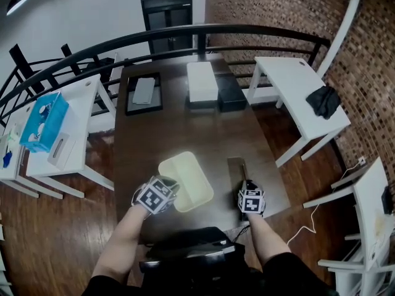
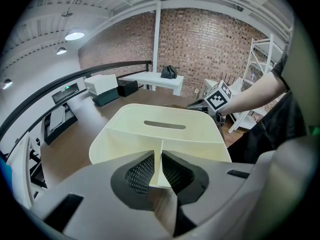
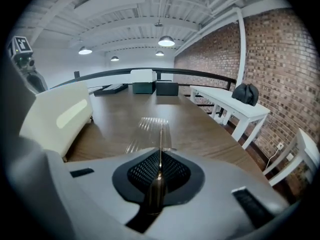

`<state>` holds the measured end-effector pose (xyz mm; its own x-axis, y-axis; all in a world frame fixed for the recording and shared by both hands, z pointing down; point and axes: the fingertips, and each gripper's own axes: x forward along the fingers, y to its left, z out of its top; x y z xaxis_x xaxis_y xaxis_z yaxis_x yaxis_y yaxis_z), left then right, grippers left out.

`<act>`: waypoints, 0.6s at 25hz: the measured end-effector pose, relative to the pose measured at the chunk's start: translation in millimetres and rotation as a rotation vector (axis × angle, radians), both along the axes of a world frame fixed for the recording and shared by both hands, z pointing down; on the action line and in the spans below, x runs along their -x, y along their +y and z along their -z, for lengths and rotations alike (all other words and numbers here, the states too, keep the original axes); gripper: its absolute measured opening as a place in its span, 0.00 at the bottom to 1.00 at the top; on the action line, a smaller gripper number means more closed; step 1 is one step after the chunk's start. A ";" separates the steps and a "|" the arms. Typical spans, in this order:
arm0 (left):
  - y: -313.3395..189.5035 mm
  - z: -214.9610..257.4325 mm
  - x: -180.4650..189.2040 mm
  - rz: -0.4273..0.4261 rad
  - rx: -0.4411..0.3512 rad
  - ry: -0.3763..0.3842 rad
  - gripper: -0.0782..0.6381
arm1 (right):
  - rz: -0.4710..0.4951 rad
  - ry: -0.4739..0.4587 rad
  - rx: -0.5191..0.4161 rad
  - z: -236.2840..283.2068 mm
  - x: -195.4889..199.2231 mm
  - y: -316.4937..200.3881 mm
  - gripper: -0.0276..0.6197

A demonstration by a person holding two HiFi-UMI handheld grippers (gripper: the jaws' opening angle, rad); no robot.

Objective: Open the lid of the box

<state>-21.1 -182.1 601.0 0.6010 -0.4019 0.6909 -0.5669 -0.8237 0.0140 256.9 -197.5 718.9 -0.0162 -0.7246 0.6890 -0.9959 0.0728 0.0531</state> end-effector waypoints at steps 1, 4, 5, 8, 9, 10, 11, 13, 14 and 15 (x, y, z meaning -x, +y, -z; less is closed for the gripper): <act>-0.3 0.0 -0.1 0.002 0.001 0.000 0.16 | 0.002 0.003 -0.010 2.6 1.7 -0.6 0.06; -0.7 0.1 0.5 0.006 0.001 0.000 0.16 | -0.017 0.003 -0.003 -12.0 -2.0 0.9 0.06; -0.7 0.3 0.6 0.005 -0.002 0.000 0.16 | -0.022 -0.005 -0.011 -11.1 -1.8 0.6 0.06; -0.5 3.5 -0.5 -0.001 -0.016 0.012 0.16 | -0.021 -0.032 -0.029 -3.5 -0.2 1.9 0.07; -0.2 4.6 -1.0 -0.001 -0.019 0.020 0.16 | -0.027 -0.042 -0.039 0.0 -2.1 2.7 0.07; 0.0 4.5 -0.6 0.002 -0.019 0.027 0.16 | -0.035 -0.053 -0.060 7.1 -4.5 2.8 0.07; 0.1 4.6 -0.2 0.008 -0.018 0.035 0.17 | -0.044 -0.066 -0.090 17.9 -7.1 2.2 0.07; 0.0 9.3 -0.6 0.023 -0.019 0.070 0.17 | -0.057 -0.096 -0.171 48.4 -11.1 0.2 0.07; -0.5 12.9 -0.2 0.034 -0.021 0.099 0.17 | -0.061 -0.115 -0.216 66.7 -12.4 -0.4 0.07; -1.6 16.7 1.5 0.052 -0.020 0.138 0.17 | -0.064 -0.134 -0.264 86.1 -13.4 -0.5 0.07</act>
<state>-22.6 -183.6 584.4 0.6678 -0.4480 0.5945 -0.6026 -0.7942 0.0784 270.3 -197.9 632.7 -0.0423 -0.8808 0.4717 -0.9975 0.0104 -0.0701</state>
